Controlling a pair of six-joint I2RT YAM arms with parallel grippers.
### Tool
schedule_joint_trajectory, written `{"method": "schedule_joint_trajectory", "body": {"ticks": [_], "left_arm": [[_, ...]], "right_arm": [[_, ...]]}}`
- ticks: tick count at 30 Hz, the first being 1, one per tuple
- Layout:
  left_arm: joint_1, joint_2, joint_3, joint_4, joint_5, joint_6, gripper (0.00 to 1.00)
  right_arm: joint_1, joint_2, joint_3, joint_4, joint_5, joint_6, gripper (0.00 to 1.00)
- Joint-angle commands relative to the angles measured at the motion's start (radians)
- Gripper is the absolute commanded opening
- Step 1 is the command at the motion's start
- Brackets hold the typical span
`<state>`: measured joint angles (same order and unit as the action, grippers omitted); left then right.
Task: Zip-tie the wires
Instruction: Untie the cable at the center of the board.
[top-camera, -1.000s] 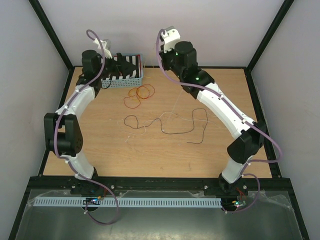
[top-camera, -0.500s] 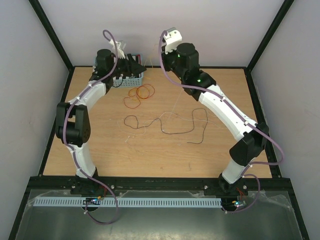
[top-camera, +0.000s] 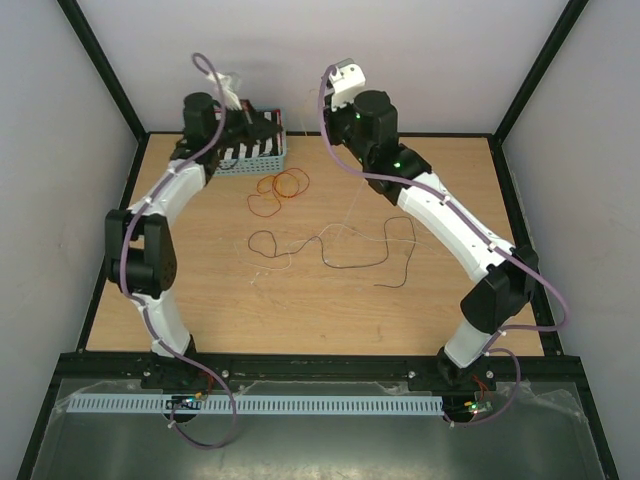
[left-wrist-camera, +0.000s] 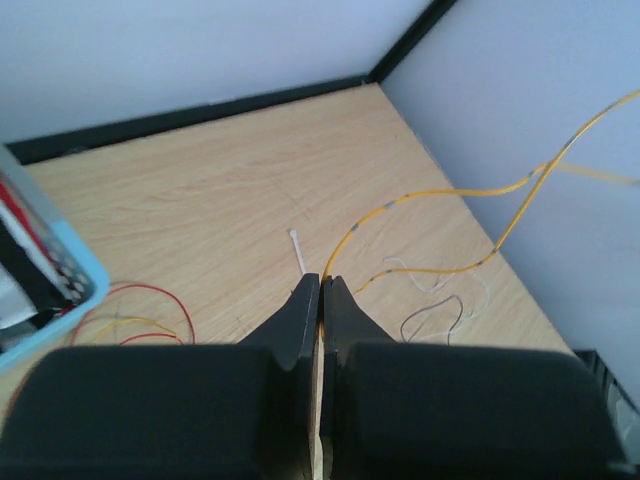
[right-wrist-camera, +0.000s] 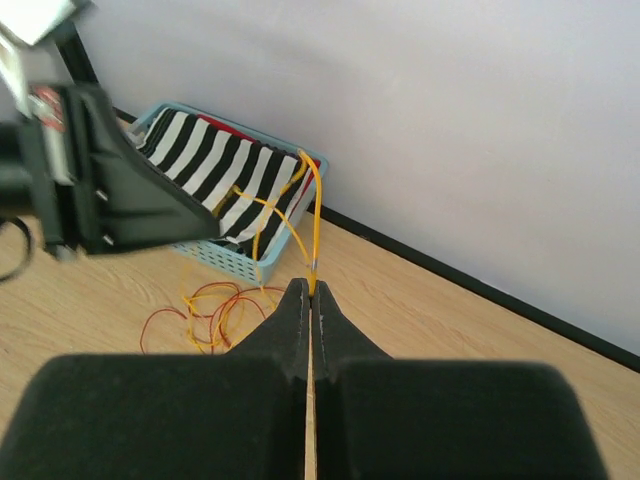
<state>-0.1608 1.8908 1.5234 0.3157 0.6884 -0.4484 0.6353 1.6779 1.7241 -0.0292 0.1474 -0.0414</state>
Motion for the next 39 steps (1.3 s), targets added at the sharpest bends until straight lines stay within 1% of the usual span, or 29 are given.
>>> {"method": "schedule_joint_trajectory", "body": {"ticks": [1, 3, 4, 6, 7, 9, 10, 11, 13, 15, 19, 25, 34, 39], "left_arm": [[0.126, -0.135, 0.025, 0.035, -0.027, -0.134, 0.00], [0.183, -0.172, 0.026, 0.002, -0.043, -0.204, 0.00], [0.209, -0.193, 0.030, -0.046, -0.067, -0.229, 0.00], [0.260, -0.234, 0.043, -0.153, -0.117, -0.259, 0.00], [0.282, -0.252, 0.040, -0.176, -0.133, -0.270, 0.00], [0.325, -0.289, 0.027, -0.196, -0.147, -0.280, 0.00], [0.343, -0.314, 0.024, -0.209, -0.158, -0.280, 0.00], [0.358, -0.332, 0.024, -0.223, -0.163, -0.277, 0.00], [0.379, -0.364, 0.029, -0.252, -0.174, -0.264, 0.00], [0.391, -0.394, 0.041, -0.278, -0.180, -0.241, 0.00], [0.399, -0.445, 0.084, -0.337, -0.197, -0.192, 0.00], [0.401, -0.473, 0.142, -0.397, -0.195, -0.160, 0.00], [0.403, -0.492, 0.173, -0.433, -0.201, -0.140, 0.00], [0.405, -0.503, 0.175, -0.439, -0.203, -0.137, 0.00]], "right_arm": [[0.003, -0.006, -0.020, 0.054, 0.017, 0.008, 0.07], [0.003, 0.009, -0.040, 0.066, -0.001, 0.016, 0.17], [0.003, 0.019, -0.052, 0.071, -0.013, 0.021, 0.24], [0.001, 0.044, -0.064, 0.073, -0.028, 0.035, 0.33], [0.001, 0.054, -0.068, 0.068, -0.037, 0.042, 0.39], [0.002, 0.069, -0.090, 0.072, -0.059, 0.051, 0.54], [0.001, 0.071, -0.109, 0.082, -0.069, 0.057, 0.64], [0.001, 0.069, -0.137, 0.102, -0.082, 0.061, 0.70], [0.001, 0.066, -0.210, 0.163, -0.127, 0.059, 0.76], [0.001, 0.071, -0.280, 0.230, -0.206, 0.057, 0.80], [0.001, 0.124, -0.354, 0.336, -0.345, 0.073, 0.84], [0.008, 0.237, -0.352, 0.408, -0.537, 0.116, 0.85], [0.042, 0.353, -0.326, 0.413, -0.583, 0.078, 0.86], [0.071, 0.441, -0.256, 0.397, -0.554, 0.064, 0.86]]}}
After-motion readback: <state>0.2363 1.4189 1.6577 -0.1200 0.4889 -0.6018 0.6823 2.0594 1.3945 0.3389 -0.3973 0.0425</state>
